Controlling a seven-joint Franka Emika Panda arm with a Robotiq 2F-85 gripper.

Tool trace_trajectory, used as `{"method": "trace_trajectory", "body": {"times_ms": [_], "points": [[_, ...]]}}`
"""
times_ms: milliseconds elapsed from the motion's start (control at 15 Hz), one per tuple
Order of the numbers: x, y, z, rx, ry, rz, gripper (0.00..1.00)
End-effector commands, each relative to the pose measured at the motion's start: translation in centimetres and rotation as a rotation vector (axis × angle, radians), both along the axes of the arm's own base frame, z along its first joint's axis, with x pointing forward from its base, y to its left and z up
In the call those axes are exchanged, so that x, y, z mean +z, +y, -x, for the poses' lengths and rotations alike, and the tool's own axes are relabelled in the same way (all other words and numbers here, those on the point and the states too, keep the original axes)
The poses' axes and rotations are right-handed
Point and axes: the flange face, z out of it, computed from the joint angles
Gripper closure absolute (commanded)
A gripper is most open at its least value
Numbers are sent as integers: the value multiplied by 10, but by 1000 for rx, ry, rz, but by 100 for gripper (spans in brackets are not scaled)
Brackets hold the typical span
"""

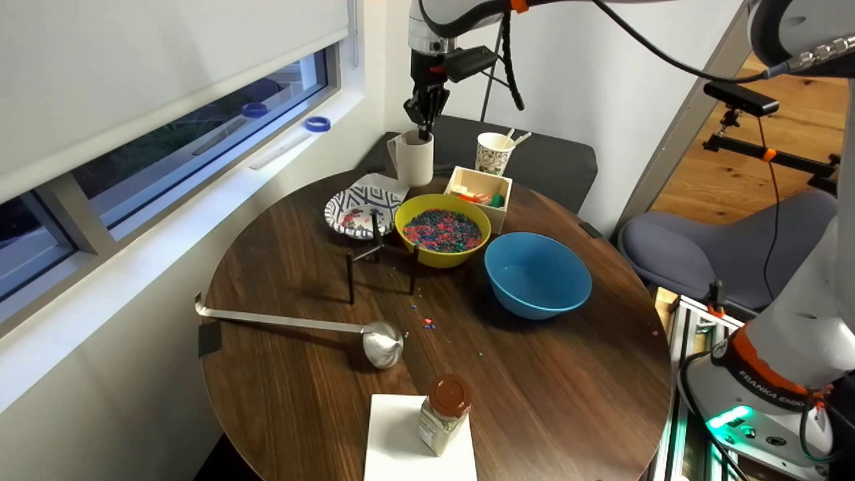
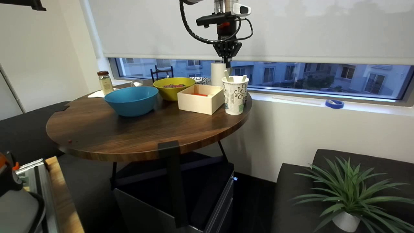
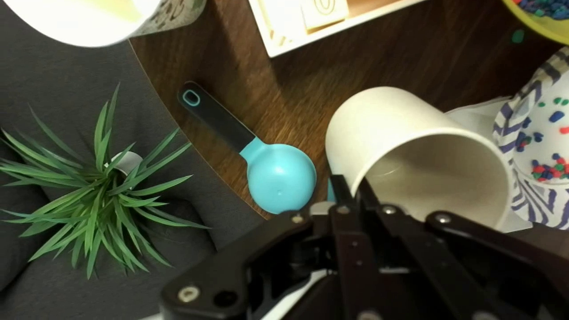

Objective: Pick up the white mug and pour its contents into the yellow bowl, put the white mug at the front of the table, pick up the paper cup and put it in the white mug

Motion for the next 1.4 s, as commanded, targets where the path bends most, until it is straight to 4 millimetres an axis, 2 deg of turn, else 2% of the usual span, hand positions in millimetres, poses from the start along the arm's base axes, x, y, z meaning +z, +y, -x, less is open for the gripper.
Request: {"method": "trace_trajectory", "body": {"times_ms": [0,467,533,667,867,1200,1333], "points": [[-9,-5,-4,-7,-17,-2,99],[-22,-6,-6,-5,-5,4,99],[-21,-6,-6,-5,-4,2,70],[-18,-7,-6,2,-11,9,62],[-1,-5,-2,26,-18,-3,40],[53,-1,14,121,-25,12,2],[74,-7,25,127,-25,18,0]]}}
